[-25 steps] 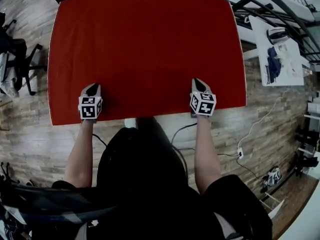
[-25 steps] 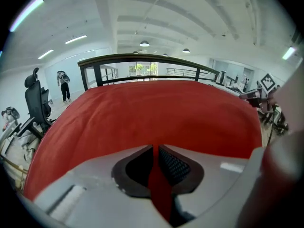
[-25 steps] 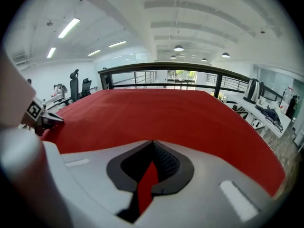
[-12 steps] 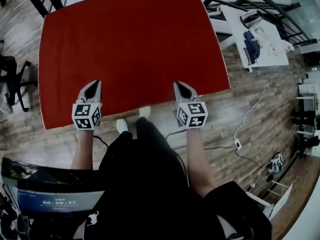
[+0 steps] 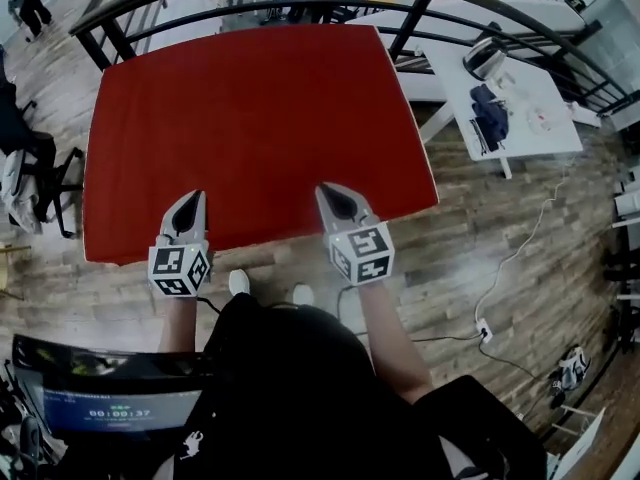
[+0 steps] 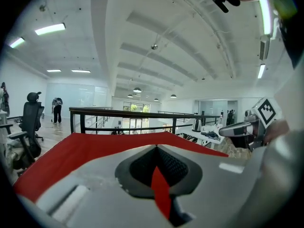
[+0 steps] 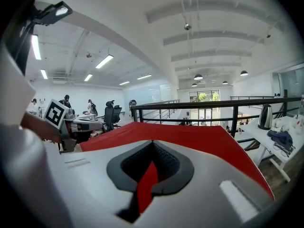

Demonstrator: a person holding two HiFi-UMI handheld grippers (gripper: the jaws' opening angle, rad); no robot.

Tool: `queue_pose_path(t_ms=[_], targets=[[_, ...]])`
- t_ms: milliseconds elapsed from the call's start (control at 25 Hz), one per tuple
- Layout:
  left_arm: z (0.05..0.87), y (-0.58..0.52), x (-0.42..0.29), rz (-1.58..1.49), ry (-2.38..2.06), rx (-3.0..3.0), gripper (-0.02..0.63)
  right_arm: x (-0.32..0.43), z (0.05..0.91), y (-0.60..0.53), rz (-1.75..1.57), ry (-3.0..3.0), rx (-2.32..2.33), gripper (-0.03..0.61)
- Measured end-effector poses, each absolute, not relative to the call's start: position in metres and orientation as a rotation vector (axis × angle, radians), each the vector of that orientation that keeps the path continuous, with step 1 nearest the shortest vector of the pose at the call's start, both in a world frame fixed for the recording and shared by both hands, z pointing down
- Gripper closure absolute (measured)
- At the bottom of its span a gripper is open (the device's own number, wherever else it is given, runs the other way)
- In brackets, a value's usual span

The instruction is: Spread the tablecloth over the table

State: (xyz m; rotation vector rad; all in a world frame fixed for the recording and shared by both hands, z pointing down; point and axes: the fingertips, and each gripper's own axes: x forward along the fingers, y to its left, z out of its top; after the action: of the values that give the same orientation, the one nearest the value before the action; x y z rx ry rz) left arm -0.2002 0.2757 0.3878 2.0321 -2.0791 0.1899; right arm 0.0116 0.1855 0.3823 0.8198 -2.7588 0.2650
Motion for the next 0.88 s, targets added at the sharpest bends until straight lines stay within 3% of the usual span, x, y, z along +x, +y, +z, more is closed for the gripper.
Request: queue_pose_path(t_ms=[200,880], targets=[[0.375,0.283,-0.166,0.211,-2.115,1.995,0.611,0.016,0.367,0.192,0.242,-2.815,0.743,0.571],[0.35,0.298,-0.192,0.174,-2.205,1.972,0.611,0.009,0.354,0.191,0.243,-2.836,0.751,0.571]])
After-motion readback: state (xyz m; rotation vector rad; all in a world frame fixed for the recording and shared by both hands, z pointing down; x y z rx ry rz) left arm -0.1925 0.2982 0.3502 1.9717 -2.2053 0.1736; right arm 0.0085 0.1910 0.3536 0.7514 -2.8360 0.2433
